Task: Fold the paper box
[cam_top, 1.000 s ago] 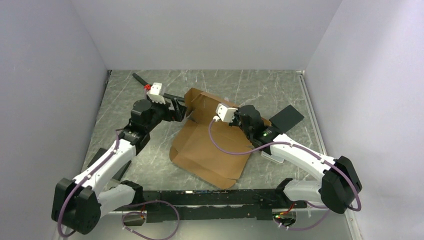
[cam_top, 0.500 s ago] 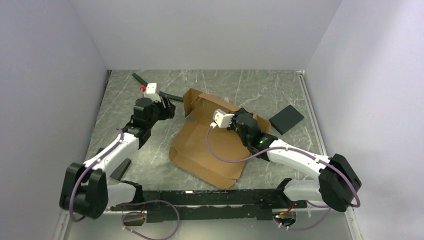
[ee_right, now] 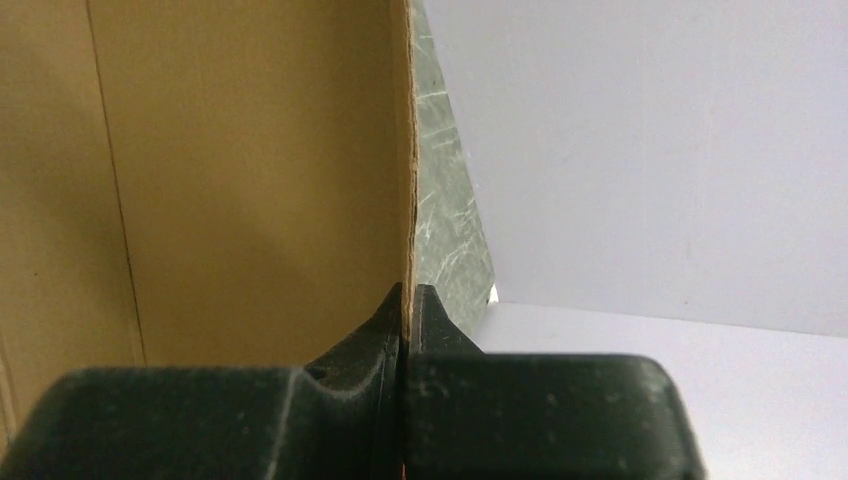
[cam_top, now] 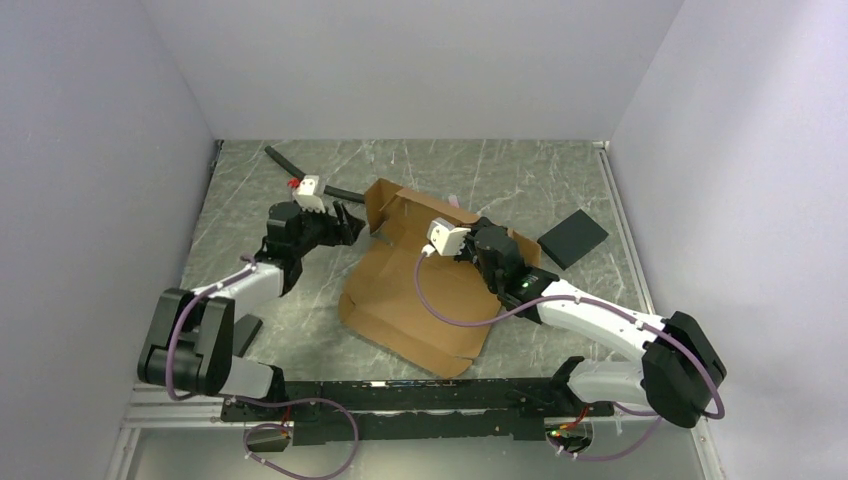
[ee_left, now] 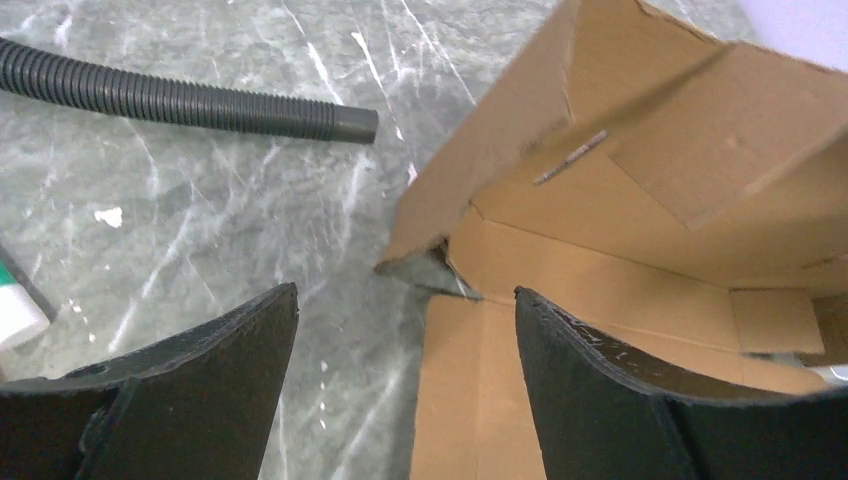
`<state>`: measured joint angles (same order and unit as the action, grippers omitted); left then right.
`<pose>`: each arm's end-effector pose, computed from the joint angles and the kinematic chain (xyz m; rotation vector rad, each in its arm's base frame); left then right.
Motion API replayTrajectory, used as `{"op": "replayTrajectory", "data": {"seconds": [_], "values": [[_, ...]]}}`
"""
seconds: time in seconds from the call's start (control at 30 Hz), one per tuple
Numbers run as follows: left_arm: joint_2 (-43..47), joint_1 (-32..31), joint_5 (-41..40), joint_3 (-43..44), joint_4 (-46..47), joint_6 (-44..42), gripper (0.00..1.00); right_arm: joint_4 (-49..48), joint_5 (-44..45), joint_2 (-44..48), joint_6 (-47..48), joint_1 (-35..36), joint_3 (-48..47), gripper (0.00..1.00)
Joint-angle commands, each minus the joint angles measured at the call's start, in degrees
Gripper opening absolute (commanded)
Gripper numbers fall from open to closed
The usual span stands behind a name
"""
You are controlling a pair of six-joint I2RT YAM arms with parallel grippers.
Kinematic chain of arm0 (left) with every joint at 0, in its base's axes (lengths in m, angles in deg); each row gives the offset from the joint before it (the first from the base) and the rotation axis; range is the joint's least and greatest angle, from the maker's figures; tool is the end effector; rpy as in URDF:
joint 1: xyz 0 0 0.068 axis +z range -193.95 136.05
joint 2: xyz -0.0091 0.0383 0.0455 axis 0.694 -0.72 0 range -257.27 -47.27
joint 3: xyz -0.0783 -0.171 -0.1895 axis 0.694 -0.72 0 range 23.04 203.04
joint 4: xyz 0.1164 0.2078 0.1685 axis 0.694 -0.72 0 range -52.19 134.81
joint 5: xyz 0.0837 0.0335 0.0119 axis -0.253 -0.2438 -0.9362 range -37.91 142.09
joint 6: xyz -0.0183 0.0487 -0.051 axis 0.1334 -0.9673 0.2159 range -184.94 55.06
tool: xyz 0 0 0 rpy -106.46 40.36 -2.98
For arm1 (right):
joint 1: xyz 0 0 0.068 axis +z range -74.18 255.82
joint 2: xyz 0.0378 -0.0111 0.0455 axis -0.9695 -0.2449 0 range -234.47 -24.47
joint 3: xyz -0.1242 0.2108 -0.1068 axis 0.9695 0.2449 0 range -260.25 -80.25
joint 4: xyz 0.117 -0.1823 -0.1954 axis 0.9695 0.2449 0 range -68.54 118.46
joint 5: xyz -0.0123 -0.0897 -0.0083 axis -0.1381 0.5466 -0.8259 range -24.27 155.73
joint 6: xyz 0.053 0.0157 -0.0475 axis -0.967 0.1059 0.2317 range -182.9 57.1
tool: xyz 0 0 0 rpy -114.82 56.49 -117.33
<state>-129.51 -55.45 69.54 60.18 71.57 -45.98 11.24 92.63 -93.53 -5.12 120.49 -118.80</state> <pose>0.3378 -0.0873 0.1738 0.0872 1.9261 -0.6473 0.2448 0.2035 0.2210 -1.2864 1.4403 -0.6040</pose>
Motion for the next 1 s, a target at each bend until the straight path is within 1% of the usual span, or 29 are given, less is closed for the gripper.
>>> {"op": "replayTrajectory", "data": {"seconds": [0.0, 0.13, 0.3, 0.33, 0.37, 0.4, 0.57, 0.6, 0.63, 0.73, 0.77, 0.8, 0.83, 0.97], "values": [[3.92, -0.01, 3.37, -4.58, 10.44, -0.48, 0.85, 1.53, -3.23, 0.83, -3.93, -0.08, -0.40, 0.03], [-1.31, -0.07, 3.88, 1.54, 4.13, -0.50, 0.83, 1.98, -3.60, 0.11, -4.49, -0.02, -0.81, 0.03], [-7.44, -0.81, 4.87, 6.29, 5.71, -0.20, 0.80, 3.96, -5.20, -0.08, -6.46, -0.75, -2.03, 0.03], [-8.41, -1.06, 5.14, 6.80, 5.75, -0.22, 0.79, 4.30, -5.59, -0.04, -6.97, -0.93, -2.39, 0.51], [-9.44, -1.40, 5.33, 8.01, 5.51, -0.28, 0.77, 4.79, -6.00, -0.16, -7.42, -1.04, -2.77, 0.05], [-10.43, -1.67, 5.42, 9.04, 4.87, -0.51, 0.73, 5.09, -6.32, -0.13, -7.83, -1.24, -3.03, 0.00], [-14.20, -2.81, 3.38, 13.73, 1.80, -1.77, 0.68, 6.46, -7.51, -0.15, -9.21, -1.69, -4.16, 0.00], [-14.48, -2.82, 3.75, 14.32, 1.99, -1.76, 0.65, 6.75, -7.68, -0.14, -9.36, -1.76, -4.25, 0.00], [-14.67, -2.90, 4.36, 15.03, 1.90, -1.85, 0.56, 6.76, -7.87, -0.15, -9.48, -1.82, -4.26, 0.00], [-14.77, -3.04, 5.84, 18.00, -1.75, -2.33, 0.19, 6.67, -7.88, -0.35, -9.73, -1.95, -4.40, 0.00], [-14.48, -3.12, 5.98, 18.94, -3.90, -2.49, 0.08, 6.45, -7.46, -0.54, -9.83, -1.97, -4.50, 0.00], [-13.92, -3.21, 5.86, 19.47, -5.13, -2.55, 0.02, 6.25, -6.93, -0.76, -9.93, -2.03, -4.66, 0.00], [-13.11, -3.36, 5.43, 19.80, -6.21, -2.63, 0.00, 6.03, -6.41, -1.00, -9.90, -2.04, -4.81, 0.00], [-9.62, -4.07, 3.92, 21.33, -11.81, -2.36, 0.00, 4.41, -3.64, -2.21, -9.57, -2.13, -5.16, 0.00]]}}
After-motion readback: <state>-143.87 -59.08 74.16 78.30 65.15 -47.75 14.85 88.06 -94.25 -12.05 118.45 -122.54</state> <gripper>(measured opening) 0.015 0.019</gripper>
